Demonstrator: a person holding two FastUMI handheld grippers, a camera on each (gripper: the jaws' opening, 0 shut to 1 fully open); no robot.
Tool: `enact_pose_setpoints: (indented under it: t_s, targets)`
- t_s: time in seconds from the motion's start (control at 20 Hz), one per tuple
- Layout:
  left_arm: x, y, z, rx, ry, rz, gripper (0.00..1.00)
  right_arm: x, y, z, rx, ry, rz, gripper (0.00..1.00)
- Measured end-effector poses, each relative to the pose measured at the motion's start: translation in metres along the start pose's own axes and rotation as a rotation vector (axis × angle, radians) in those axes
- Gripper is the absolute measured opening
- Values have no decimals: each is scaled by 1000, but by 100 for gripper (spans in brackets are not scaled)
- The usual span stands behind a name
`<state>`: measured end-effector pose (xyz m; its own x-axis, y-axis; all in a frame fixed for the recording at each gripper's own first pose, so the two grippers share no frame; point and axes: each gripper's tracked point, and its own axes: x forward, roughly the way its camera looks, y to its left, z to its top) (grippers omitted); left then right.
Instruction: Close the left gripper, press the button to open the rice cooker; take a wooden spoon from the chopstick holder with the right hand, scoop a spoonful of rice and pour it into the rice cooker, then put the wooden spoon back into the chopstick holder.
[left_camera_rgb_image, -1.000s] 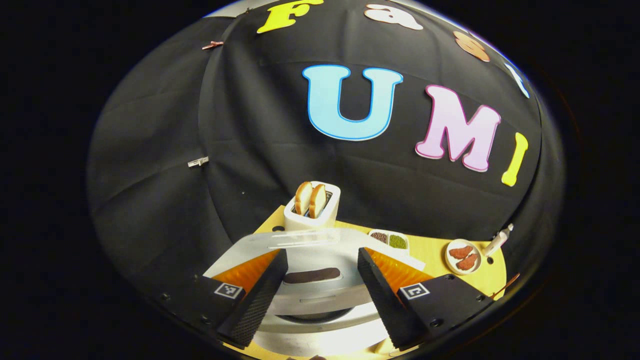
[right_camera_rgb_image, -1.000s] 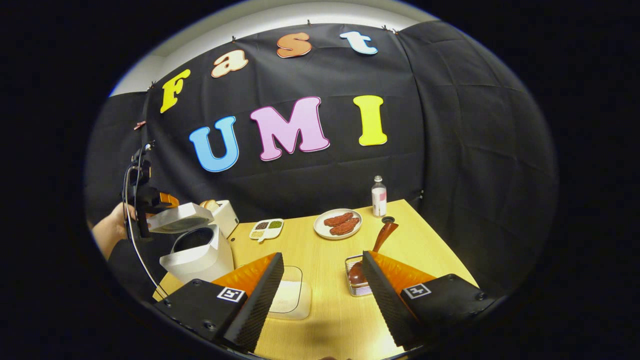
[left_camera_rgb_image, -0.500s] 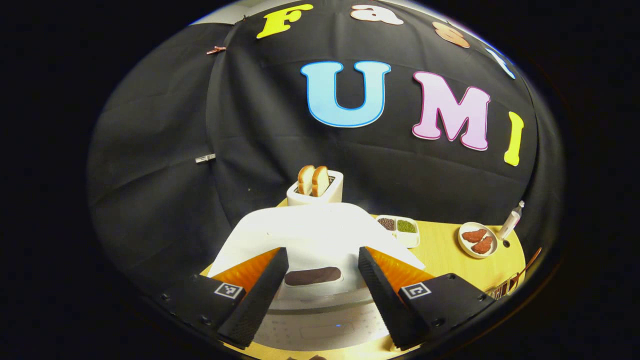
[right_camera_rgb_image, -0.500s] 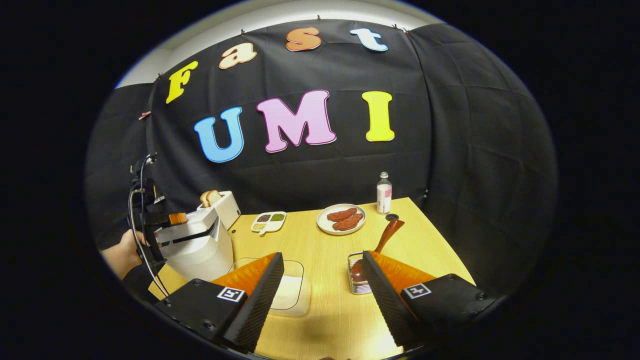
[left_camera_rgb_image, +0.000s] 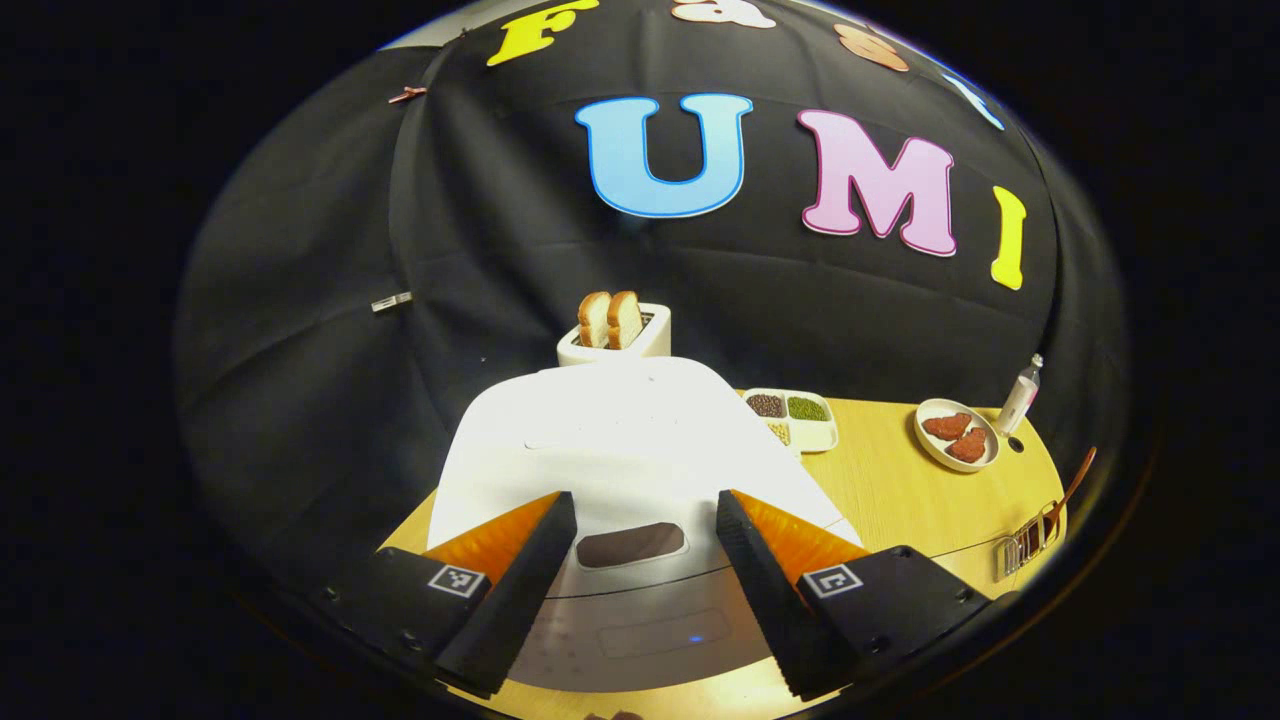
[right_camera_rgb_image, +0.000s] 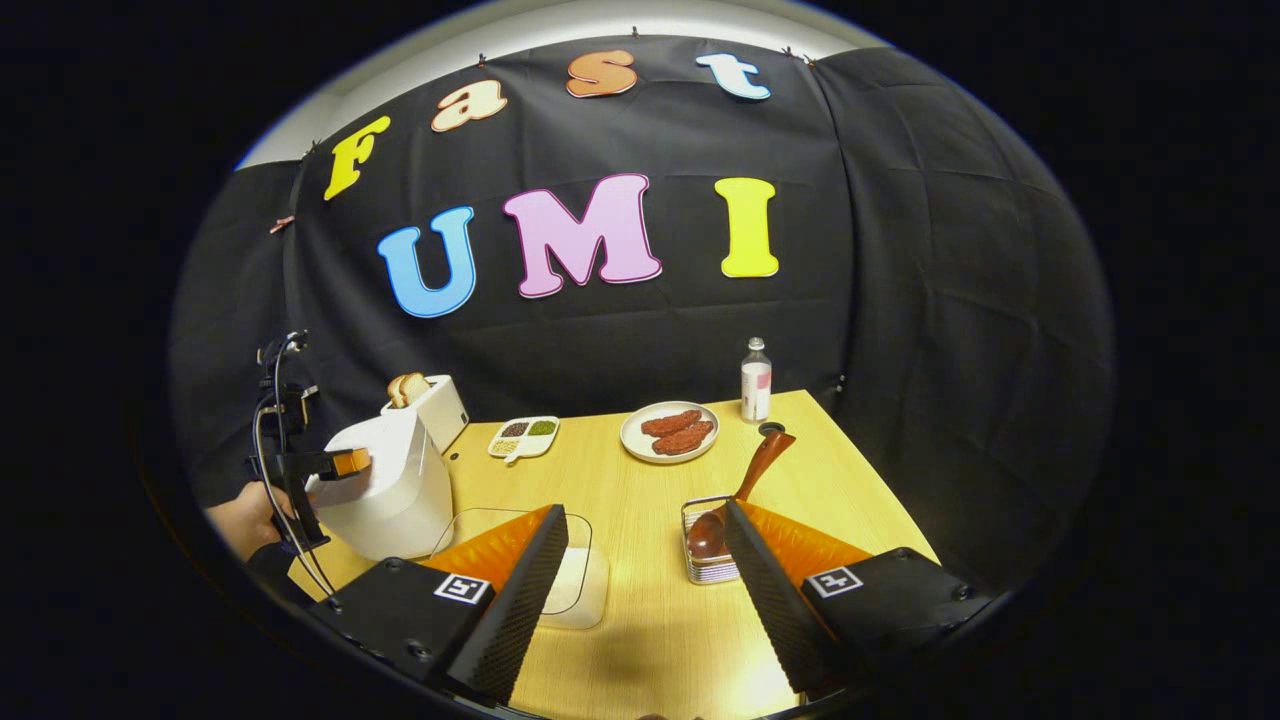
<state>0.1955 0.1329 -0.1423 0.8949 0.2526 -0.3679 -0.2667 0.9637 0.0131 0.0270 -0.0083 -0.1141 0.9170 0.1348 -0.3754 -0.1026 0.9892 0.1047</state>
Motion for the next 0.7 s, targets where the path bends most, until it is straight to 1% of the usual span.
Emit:
enact_pose_setpoints:
  t_s: [0.15,0.25,0.3,0.35,0.45,0.5,0.6,0.7]
  targets:
    - [0,-1,3,1,8,2,100,1,5,5,-32,-25,12,98]
    - [-9,-4,5,14,19,0,100,3,8,12,-41,-43,28,99]
    - [-21,-8,14,13,-7,-1,98,4,8,18,-49,-58,32,99]
    - [-35,-13,33,25,-62,-10,96,6,7,24,-58,-74,34,99]
    - [-70,-22,70,67,-173,-11,96,10,7,35,-74,-97,47,99]
    - [-90,-32,84,71,-216,-24,96,13,6,43,-81,-110,56,99]
    - [-132,-52,104,29,-295,-62,96,17,3,65,-103,-159,70,99]
    - [-170,-64,106,-55,-330,-83,96,21,0,85,-131,-210,90,99]
